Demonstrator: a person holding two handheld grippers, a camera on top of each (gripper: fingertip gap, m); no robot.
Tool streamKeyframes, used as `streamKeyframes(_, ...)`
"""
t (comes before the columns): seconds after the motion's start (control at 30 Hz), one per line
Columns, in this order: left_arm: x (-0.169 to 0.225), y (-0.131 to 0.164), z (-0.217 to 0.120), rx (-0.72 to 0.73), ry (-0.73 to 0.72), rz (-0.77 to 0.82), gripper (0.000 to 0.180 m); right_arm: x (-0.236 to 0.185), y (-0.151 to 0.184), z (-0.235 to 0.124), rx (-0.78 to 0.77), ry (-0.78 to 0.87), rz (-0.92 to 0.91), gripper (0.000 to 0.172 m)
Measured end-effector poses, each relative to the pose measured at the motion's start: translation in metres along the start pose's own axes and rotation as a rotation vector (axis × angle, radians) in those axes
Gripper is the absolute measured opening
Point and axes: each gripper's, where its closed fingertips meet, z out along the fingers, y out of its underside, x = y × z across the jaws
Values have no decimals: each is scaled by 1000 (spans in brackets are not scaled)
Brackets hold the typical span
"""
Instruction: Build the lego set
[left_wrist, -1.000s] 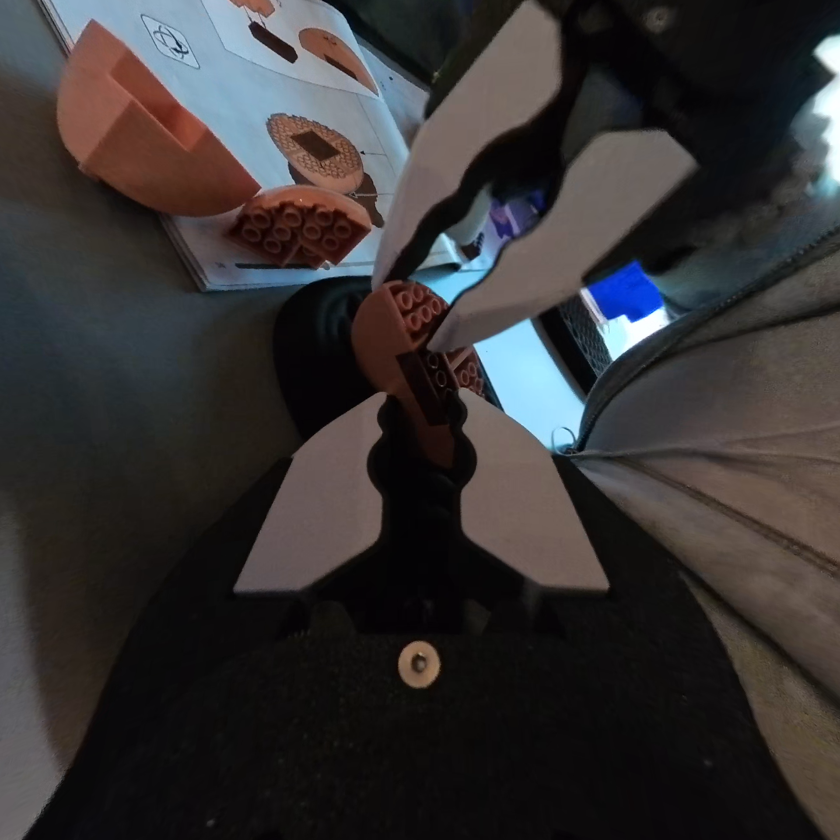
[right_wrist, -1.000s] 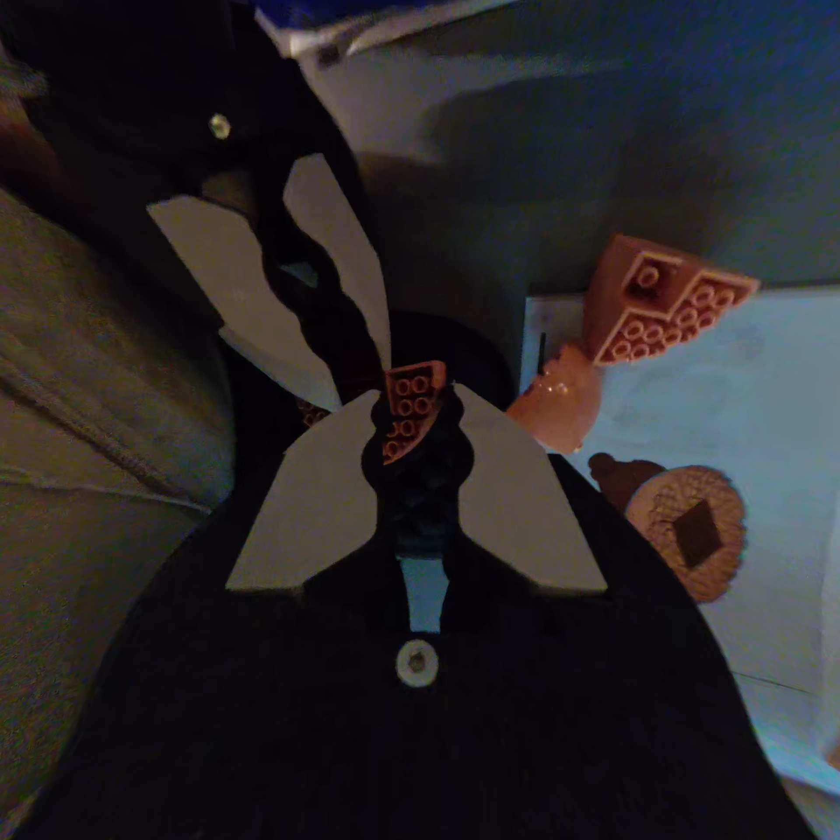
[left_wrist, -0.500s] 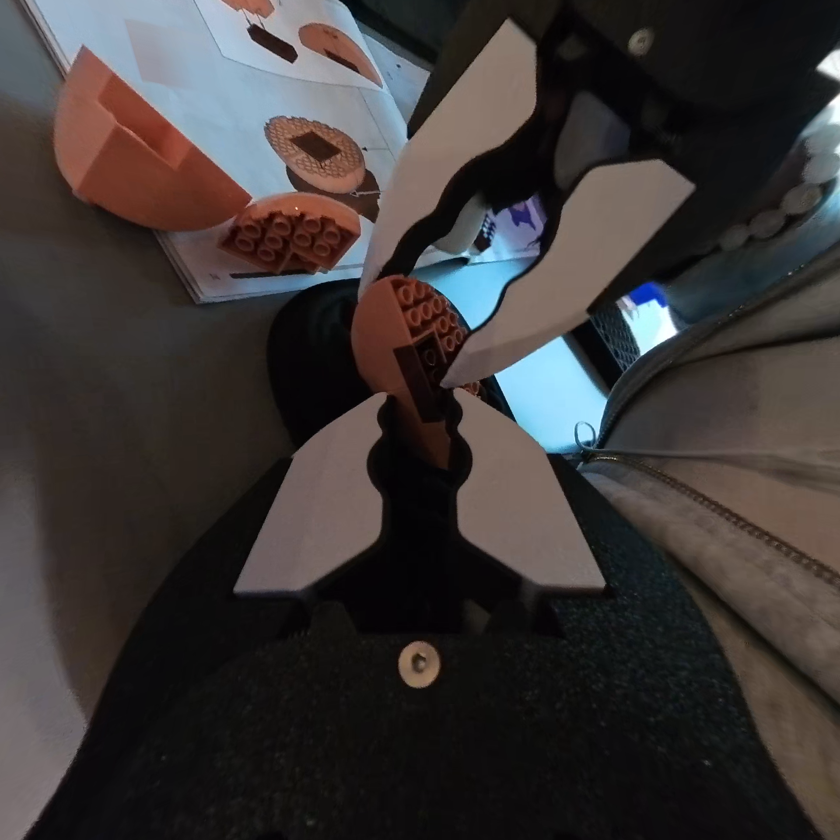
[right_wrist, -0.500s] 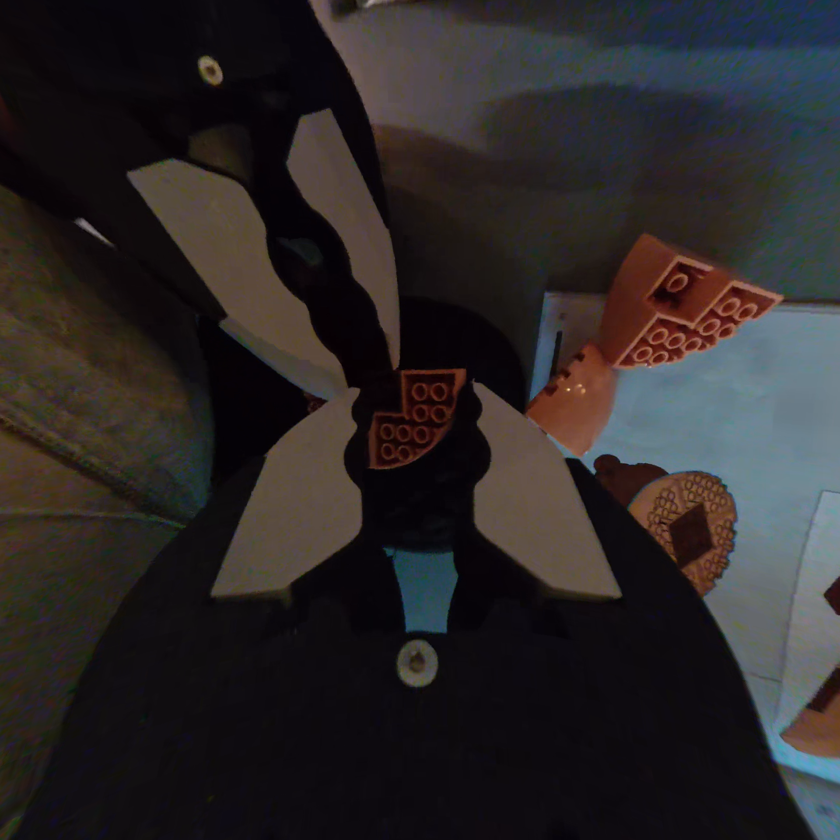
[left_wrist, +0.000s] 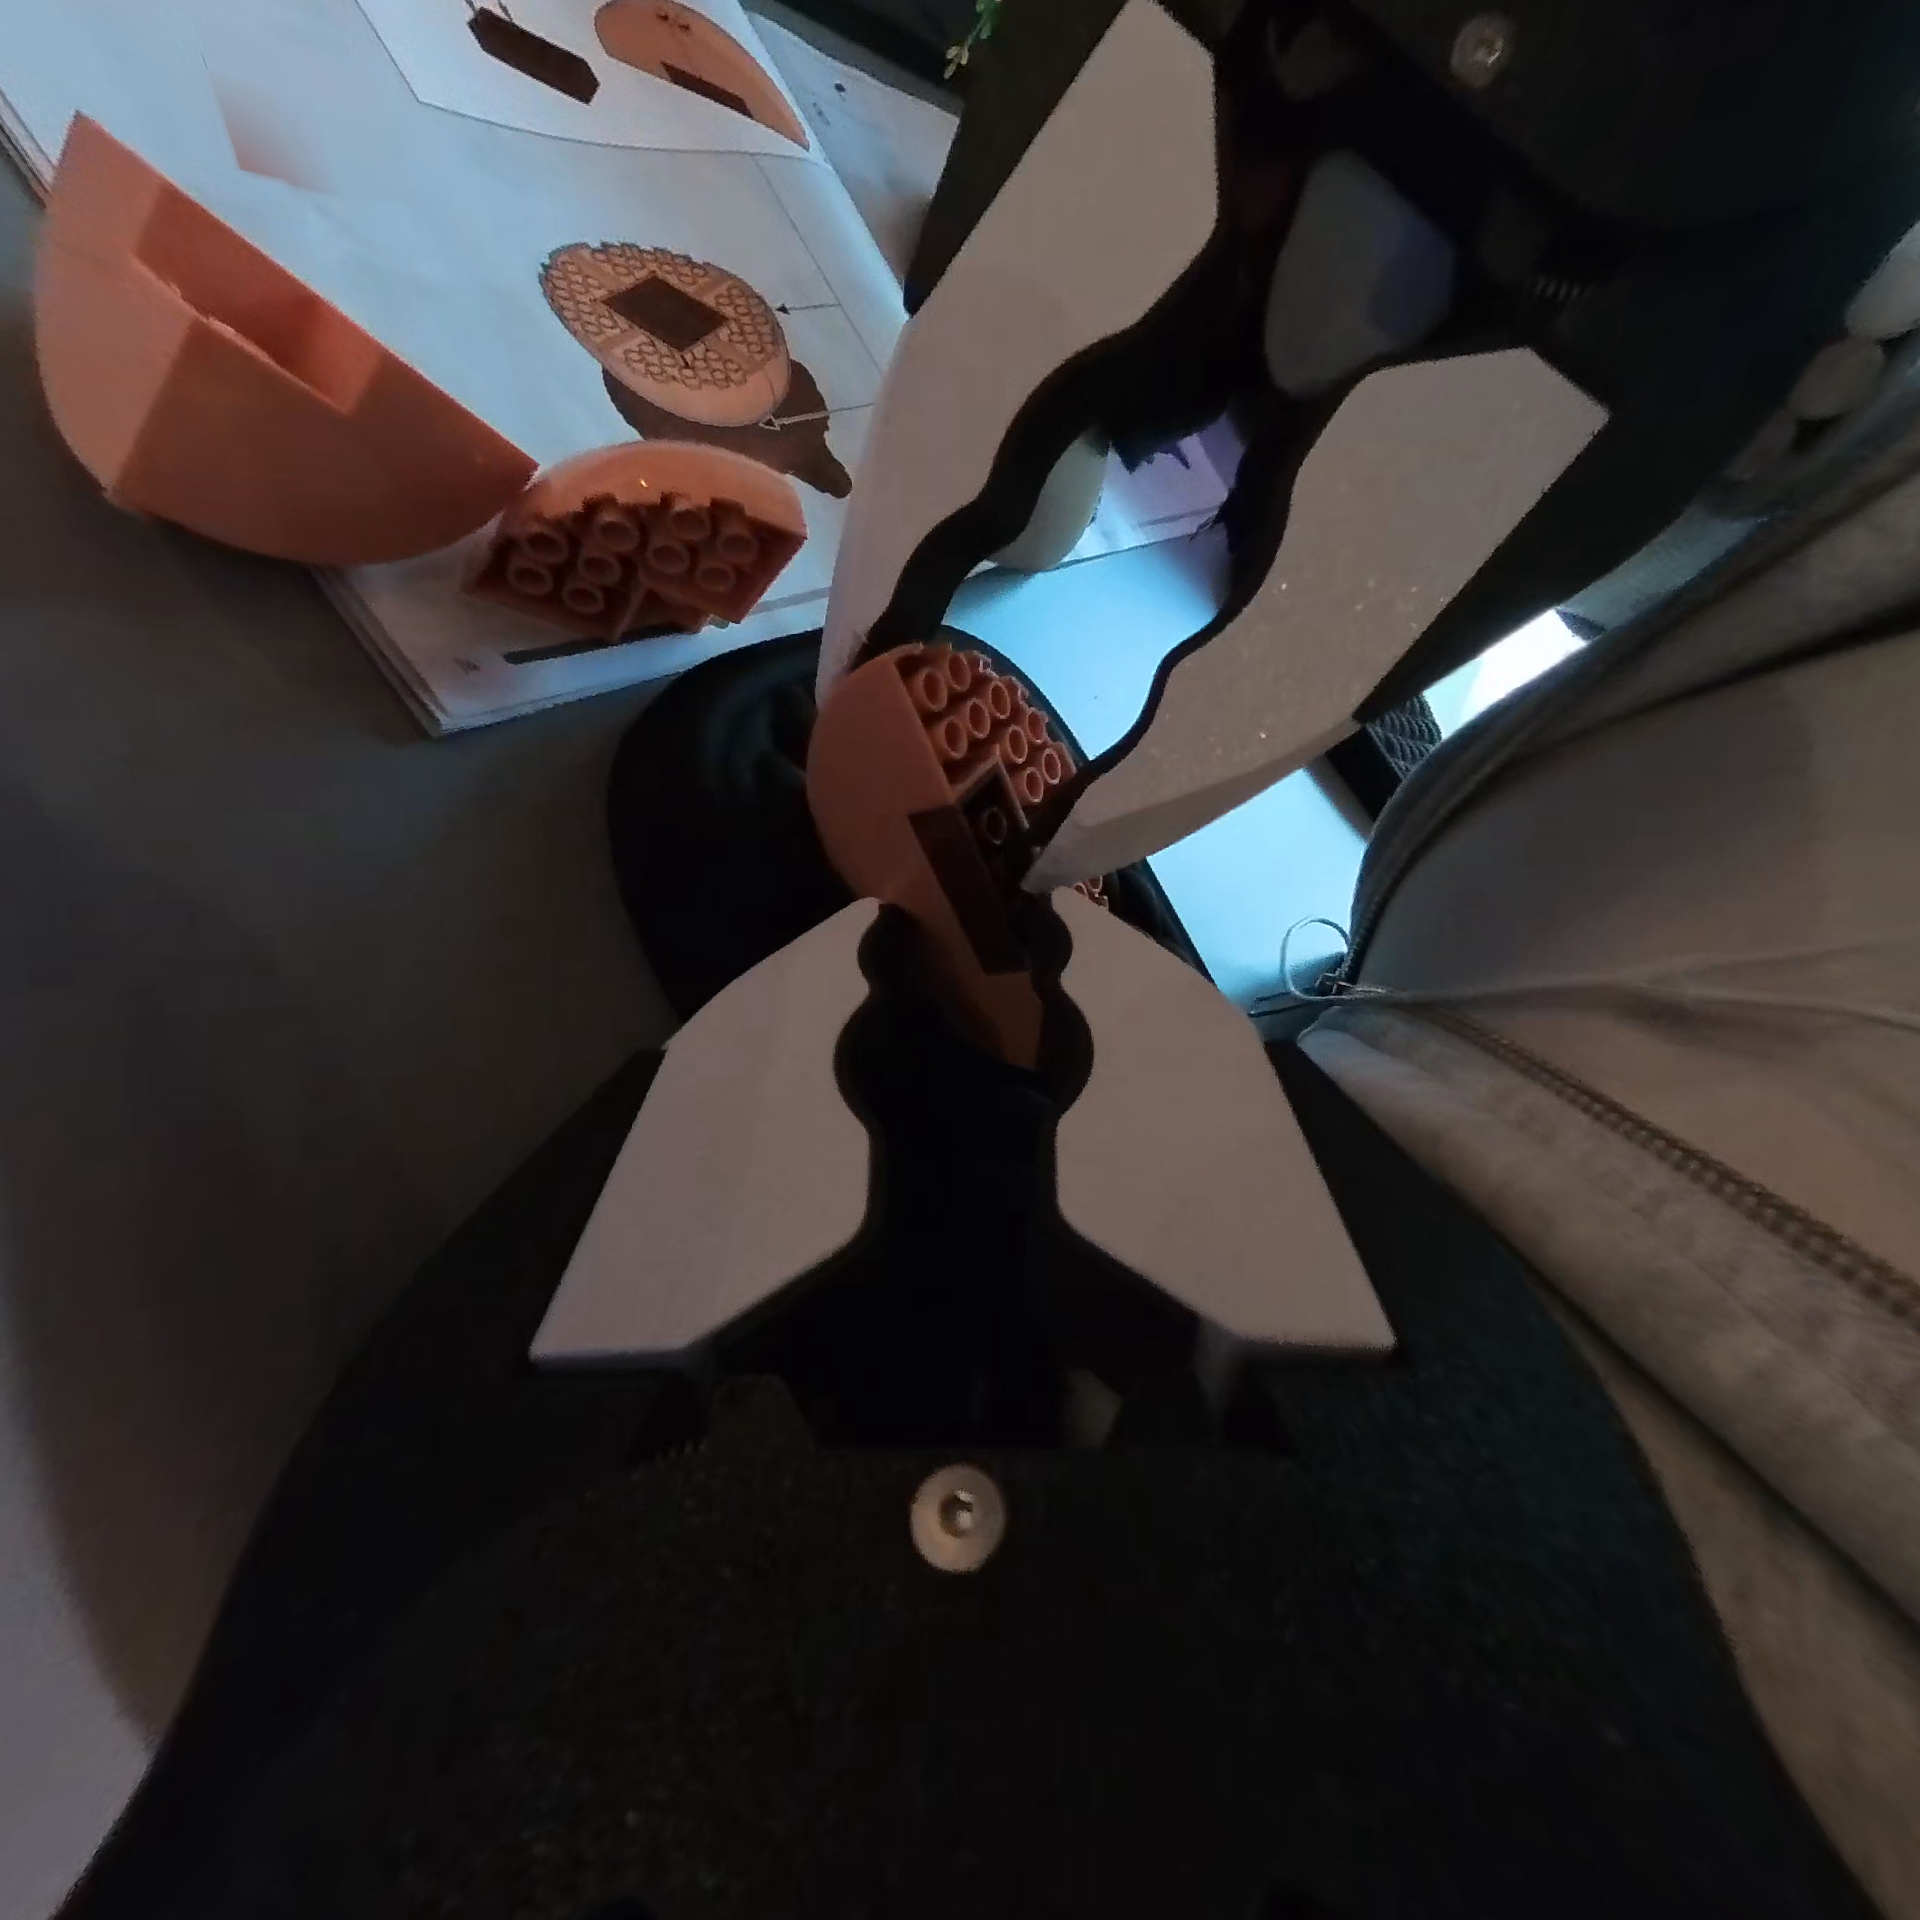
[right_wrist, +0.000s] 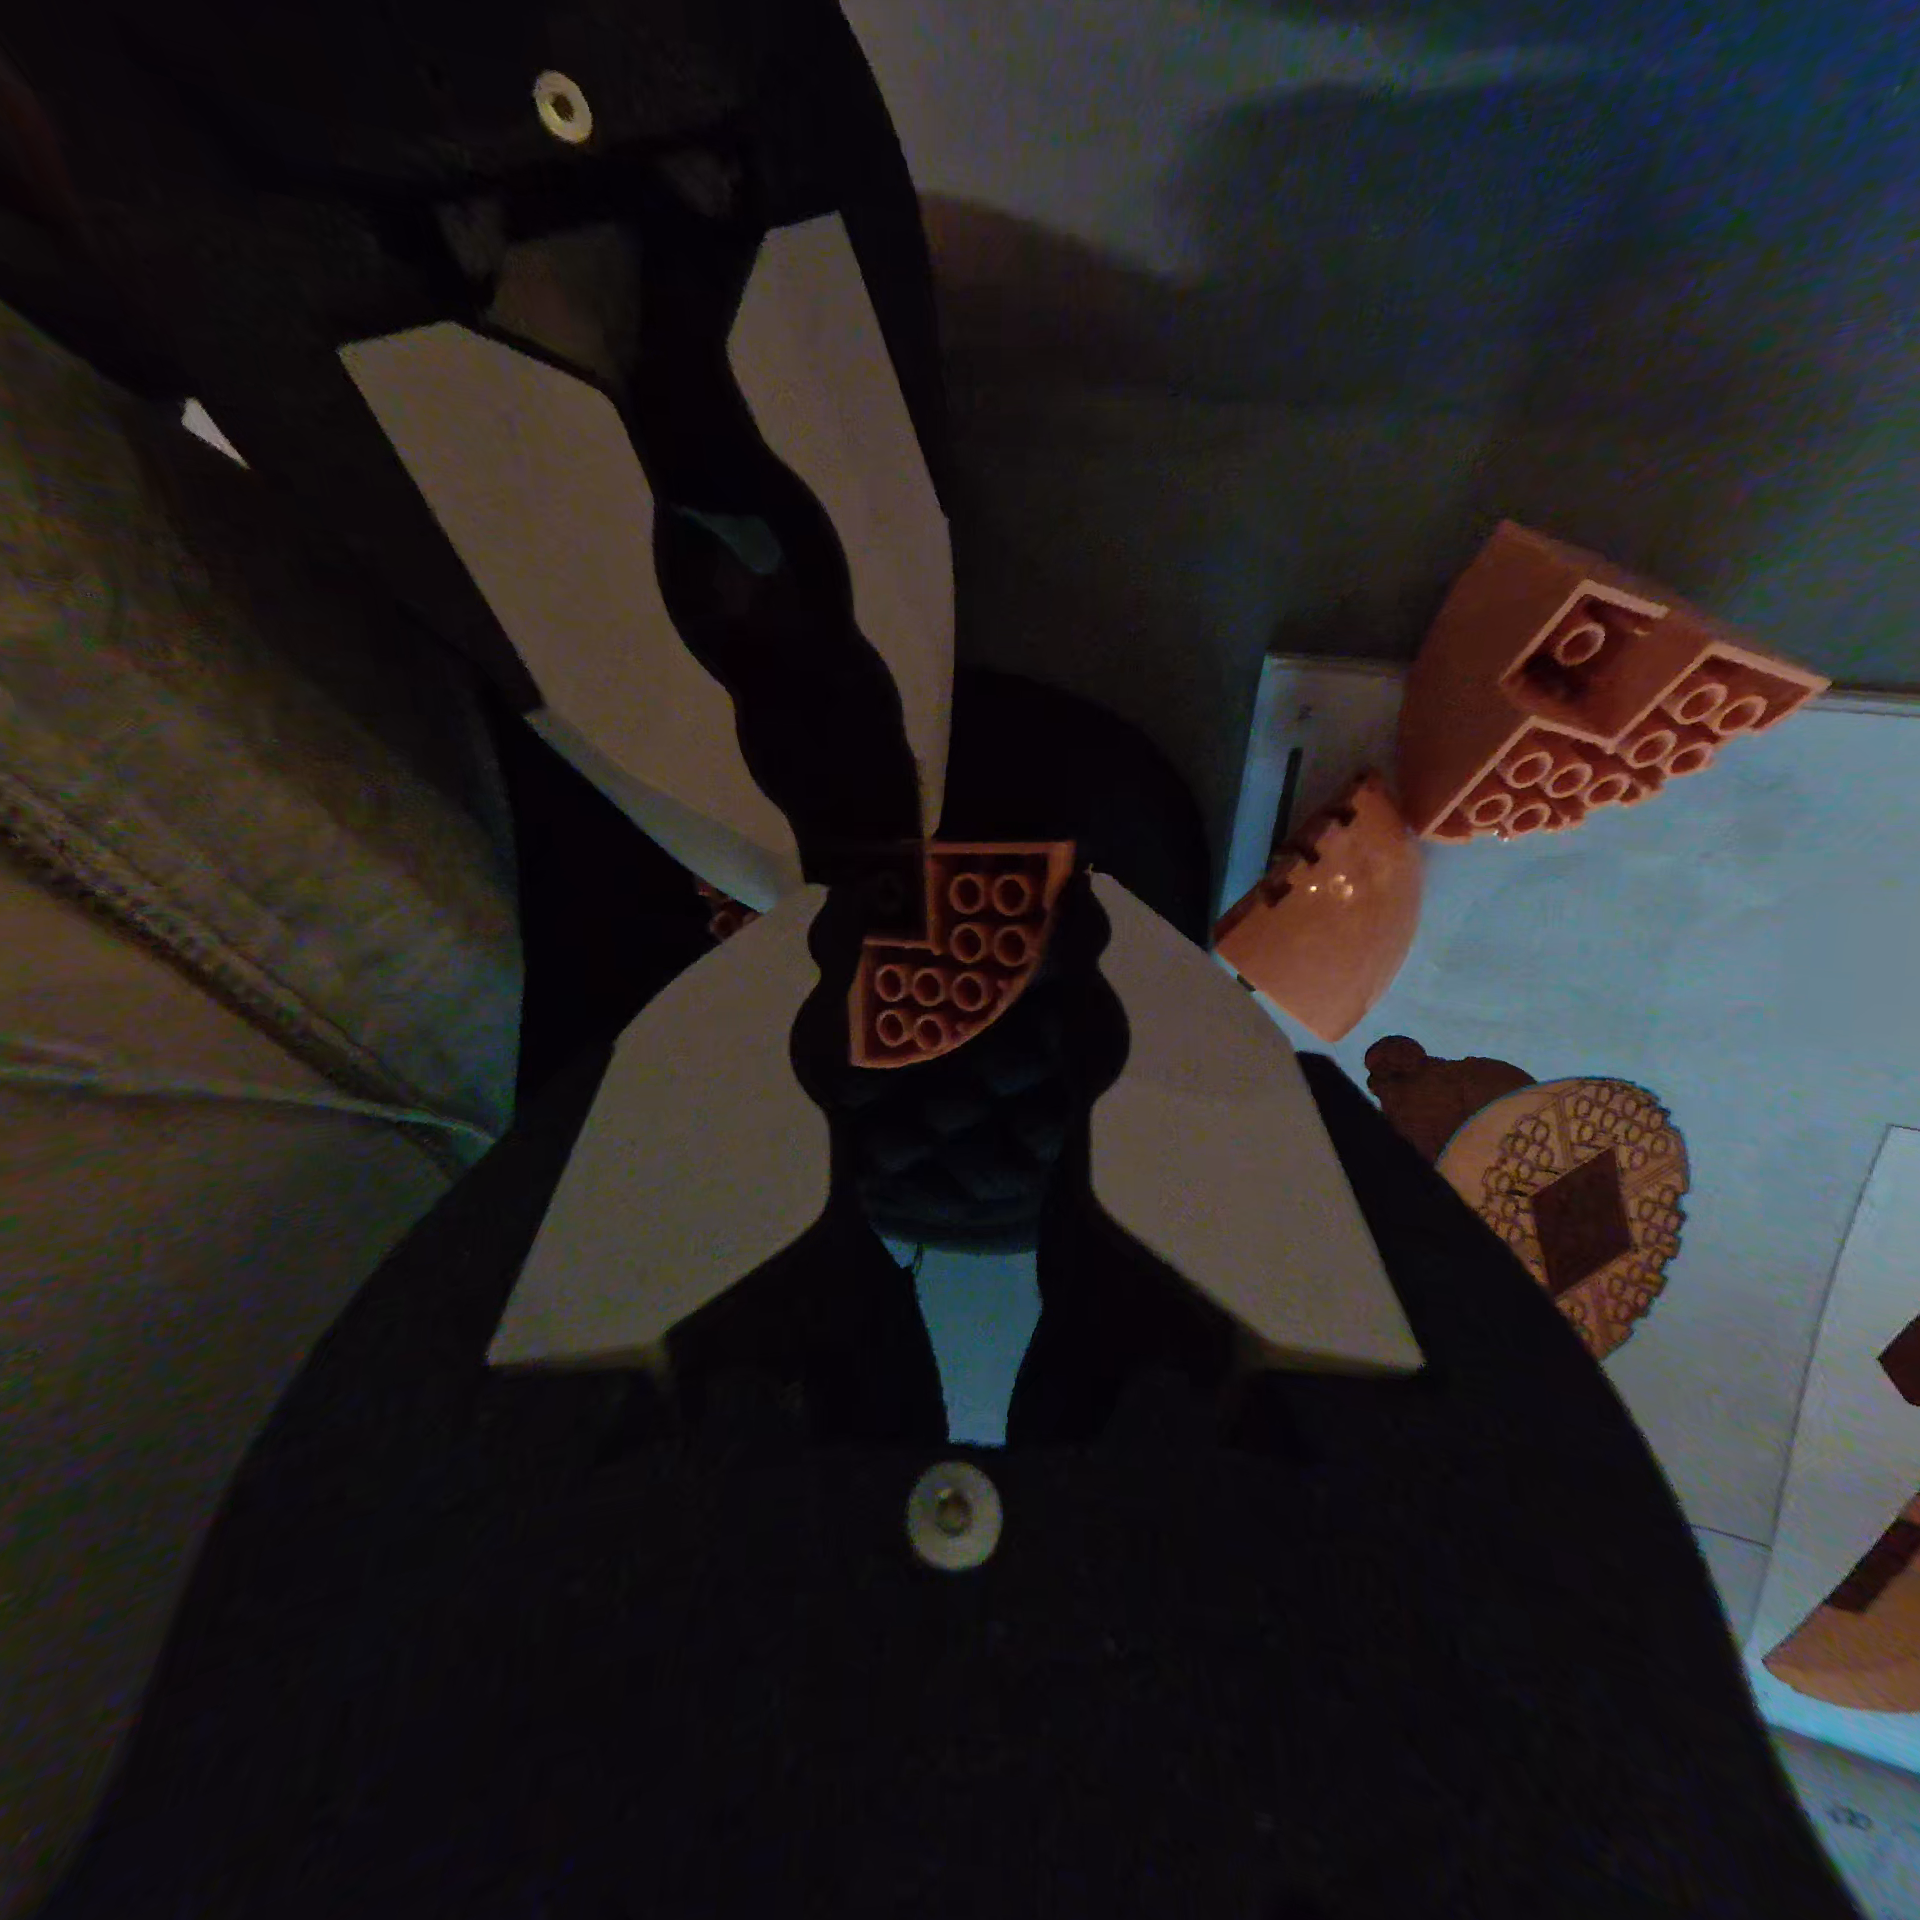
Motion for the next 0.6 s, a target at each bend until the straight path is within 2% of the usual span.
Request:
streamKeyframes(0.27,2,0,-4,7,-5,8,25,0,-1,0,34,30,16,38)
streamKeyframes(0.37,3,0,-4,14,0,11,25,0,-2,-1,146,31,9,38)
streamKeyframes(0.47,6,-2,-5,28,-14,20,25,-1,-4,-4,350,-47,90,35)
streamKeyframes(0.5,5,-2,-7,29,-37,23,28,1,-4,-8,429,-69,121,31)
streamKeyframes(0.6,5,-6,-21,73,-149,38,43,3,5,-12,531,-94,172,31)
